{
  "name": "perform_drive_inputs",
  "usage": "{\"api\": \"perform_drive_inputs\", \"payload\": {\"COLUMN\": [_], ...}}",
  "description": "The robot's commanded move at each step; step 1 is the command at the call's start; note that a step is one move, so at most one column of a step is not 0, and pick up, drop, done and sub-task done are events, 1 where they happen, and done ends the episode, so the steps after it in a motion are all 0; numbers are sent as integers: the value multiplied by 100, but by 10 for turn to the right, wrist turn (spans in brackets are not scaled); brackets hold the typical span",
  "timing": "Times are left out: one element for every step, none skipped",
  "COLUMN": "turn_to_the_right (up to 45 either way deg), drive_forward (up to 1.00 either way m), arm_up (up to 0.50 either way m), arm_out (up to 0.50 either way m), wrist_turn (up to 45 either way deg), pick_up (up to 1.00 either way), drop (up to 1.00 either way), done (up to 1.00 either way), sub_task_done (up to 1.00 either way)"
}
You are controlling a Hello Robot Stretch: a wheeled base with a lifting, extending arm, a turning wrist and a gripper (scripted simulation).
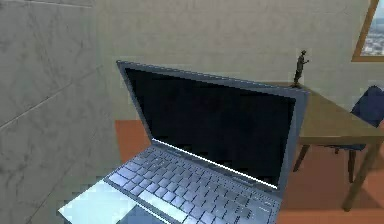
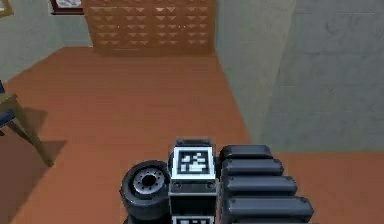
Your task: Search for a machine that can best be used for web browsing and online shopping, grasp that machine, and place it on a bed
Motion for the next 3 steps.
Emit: {"api": "perform_drive_inputs", "payload": {"turn_to_the_right": [0,-120,0], "drive_forward": [100,0,20], "arm_up": [0,0,0], "arm_out": [0,0,0], "wrist_turn": [0,0,0], "pick_up": [0,0,0], "drop": [0,0,0], "done": [0,0,0], "sub_task_done": [0,0,0]}}
